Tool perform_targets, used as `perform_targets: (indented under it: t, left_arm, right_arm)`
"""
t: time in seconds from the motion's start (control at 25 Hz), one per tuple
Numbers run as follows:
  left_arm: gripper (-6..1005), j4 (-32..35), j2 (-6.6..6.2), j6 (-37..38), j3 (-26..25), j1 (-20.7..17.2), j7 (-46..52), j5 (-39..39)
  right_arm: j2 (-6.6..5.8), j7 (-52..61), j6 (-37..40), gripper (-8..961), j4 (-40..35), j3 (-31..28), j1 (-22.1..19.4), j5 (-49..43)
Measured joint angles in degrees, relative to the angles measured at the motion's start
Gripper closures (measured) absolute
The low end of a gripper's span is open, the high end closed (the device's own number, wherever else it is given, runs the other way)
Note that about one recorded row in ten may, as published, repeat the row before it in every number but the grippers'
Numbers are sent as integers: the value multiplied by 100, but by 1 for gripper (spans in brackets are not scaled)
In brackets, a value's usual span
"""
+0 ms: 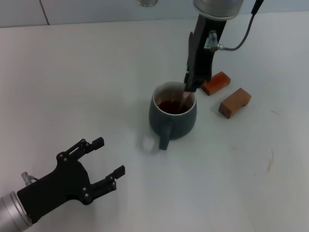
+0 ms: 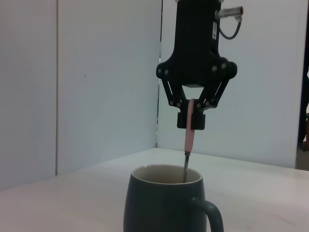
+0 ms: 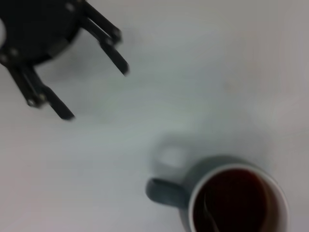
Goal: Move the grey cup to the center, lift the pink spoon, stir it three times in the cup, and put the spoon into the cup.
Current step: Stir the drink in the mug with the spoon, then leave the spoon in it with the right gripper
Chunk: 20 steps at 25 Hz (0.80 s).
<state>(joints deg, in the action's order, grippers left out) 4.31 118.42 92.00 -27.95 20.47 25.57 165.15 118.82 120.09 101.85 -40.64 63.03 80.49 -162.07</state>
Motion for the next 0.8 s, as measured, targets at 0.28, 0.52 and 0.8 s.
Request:
perform_targets:
  t: [0.28,0.52,0.8]
  left_arm:
    - [184,0,-3,18,1,-9,0,0]
    - [185,0,-4,21,1,-14,0,0]
    - [185,0,-4,37,-7,-34,0,0]
  right_arm:
    - [4,-33,-425,834,34,29,3,128]
    - [5,134,-492,834,53,35,11,-222]
    - [11,139,-42,833,22,33,56,-234]
